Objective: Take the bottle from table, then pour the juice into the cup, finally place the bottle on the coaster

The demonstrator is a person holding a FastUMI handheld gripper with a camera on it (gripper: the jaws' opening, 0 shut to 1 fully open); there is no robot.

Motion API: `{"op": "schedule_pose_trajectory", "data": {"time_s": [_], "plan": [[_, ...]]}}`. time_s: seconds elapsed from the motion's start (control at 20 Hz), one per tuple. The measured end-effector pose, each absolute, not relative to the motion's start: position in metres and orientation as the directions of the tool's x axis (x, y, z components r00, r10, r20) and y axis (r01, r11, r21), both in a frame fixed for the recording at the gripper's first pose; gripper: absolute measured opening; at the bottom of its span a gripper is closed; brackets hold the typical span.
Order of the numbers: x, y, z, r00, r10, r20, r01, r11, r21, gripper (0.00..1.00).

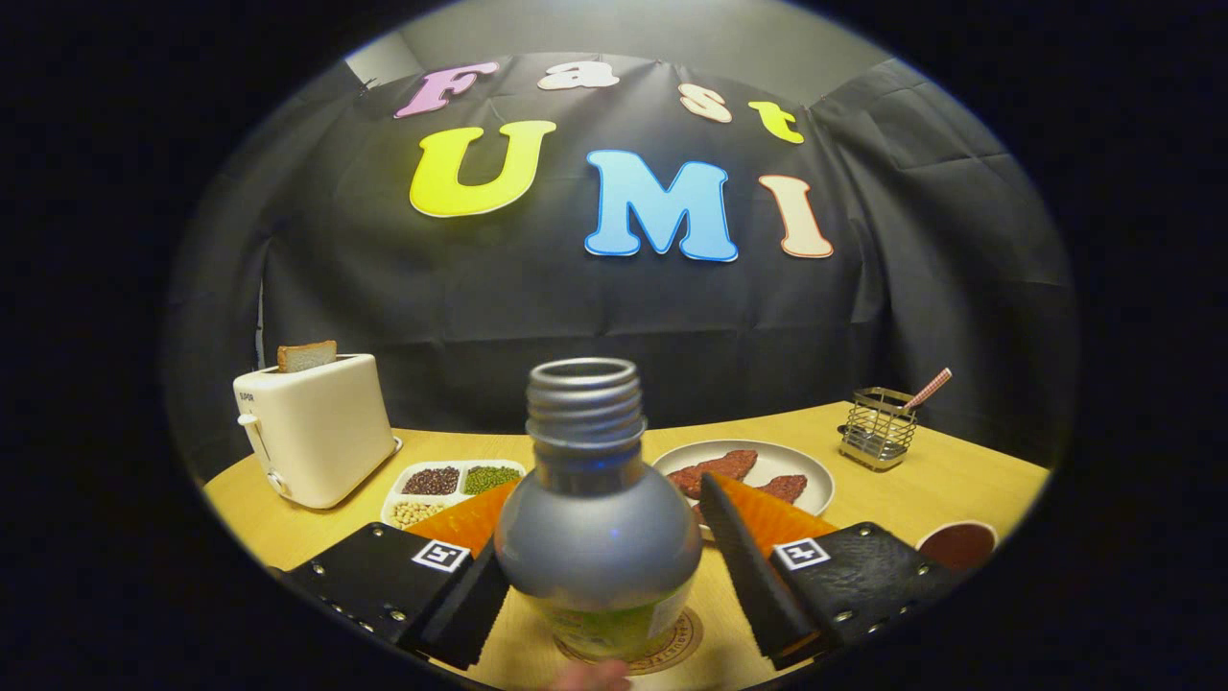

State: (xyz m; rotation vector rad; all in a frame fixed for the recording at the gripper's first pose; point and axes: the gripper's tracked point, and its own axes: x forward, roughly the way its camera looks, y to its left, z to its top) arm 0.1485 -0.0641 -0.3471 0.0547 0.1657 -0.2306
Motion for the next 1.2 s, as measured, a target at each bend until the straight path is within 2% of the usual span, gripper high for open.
{"op": "schedule_pose_trajectory", "data": {"time_s": [0.05,0.2,0.4,0.65,0.75,1.05,1.2], "plan": [[0.148,-0.061,-0.33,0.97,-0.201,-0.139,0.209,0.977,0.044,0.98],[0.135,-0.059,-0.277,0.981,-0.175,-0.084,0.18,0.983,0.047,0.98],[0.096,-0.062,-0.211,0.992,-0.103,-0.078,0.107,0.993,0.052,0.98],[0.053,-0.087,-0.104,0.98,-0.188,-0.06,0.194,0.97,0.145,0.98],[0.045,-0.088,-0.071,0.981,-0.192,-0.031,0.194,0.972,0.131,0.98],[0.026,-0.077,-0.025,0.978,-0.205,-0.04,0.207,0.976,0.068,0.98],[0.021,-0.062,-0.008,0.986,-0.166,-0.018,0.166,0.984,0.059,0.98]]}}
